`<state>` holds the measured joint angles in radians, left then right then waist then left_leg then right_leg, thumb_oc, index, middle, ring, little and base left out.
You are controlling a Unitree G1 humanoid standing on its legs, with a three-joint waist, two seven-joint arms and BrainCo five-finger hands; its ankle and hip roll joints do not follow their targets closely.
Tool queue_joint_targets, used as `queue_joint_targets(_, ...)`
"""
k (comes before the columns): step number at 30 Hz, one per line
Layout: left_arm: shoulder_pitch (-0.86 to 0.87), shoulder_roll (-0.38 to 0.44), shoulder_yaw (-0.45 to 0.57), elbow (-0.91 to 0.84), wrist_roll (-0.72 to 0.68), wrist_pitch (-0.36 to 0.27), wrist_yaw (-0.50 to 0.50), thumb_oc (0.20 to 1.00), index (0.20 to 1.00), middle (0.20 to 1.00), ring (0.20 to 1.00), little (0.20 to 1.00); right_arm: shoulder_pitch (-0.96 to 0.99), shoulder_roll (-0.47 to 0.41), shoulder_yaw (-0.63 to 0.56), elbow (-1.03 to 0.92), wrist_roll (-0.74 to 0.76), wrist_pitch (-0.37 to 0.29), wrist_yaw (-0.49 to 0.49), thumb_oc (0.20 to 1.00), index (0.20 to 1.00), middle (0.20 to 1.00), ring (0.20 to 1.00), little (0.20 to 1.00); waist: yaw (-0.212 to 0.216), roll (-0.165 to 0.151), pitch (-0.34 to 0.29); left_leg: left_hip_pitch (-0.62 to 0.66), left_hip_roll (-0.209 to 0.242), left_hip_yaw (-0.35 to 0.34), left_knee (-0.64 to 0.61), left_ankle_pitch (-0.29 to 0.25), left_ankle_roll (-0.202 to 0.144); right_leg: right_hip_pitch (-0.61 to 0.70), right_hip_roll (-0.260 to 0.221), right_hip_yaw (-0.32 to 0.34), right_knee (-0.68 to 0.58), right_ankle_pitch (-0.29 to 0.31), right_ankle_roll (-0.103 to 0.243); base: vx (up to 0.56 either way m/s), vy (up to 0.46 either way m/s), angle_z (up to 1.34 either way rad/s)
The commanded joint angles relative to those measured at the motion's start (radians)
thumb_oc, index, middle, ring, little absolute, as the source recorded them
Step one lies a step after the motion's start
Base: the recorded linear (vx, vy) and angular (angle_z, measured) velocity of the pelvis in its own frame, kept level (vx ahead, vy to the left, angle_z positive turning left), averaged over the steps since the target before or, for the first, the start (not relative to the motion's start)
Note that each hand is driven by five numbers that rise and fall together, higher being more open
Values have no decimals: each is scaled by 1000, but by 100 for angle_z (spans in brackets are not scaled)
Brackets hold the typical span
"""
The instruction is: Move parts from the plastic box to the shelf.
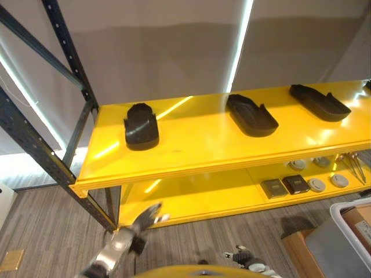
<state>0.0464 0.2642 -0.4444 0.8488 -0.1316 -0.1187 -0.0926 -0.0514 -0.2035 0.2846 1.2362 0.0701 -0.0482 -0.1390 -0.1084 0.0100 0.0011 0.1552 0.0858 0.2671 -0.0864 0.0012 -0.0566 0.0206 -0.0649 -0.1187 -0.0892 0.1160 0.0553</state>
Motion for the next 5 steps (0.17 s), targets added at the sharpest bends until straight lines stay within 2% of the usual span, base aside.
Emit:
queue_joint_targets(1,-62,-6,59,74,120,11,145,1000,1000,1000,1000,1000,-40,28,-6,69,-17,-7,-22,1000,1000,1000,1000,1000,19,-24,43,-6,44,-82,5,-7,-17,38,-85,7,51,-76,97,-2,18,11)
queue_joint_targets(3,-62,-21,73,137,126,15,152,1000,1000,1000,1000,1000,-40,26,-7,75,-21,-6,-27,1000,1000,1000,1000,1000,21,-24,40,-10,42,-83,5,-5,-17,36,-86,5,49,-73,97,-6,14,8)
queue_joint_targets(5,-63,-33,125,281,173,27,196,1000,1000,1000,1000,1000,-38,22,-5,79,-35,-8,-28,1000,1000,1000,1000,1000,25,-25,39,-13,39,-85,5,-4,-17,37,-88,2,46,-72,97,-6,20,8)
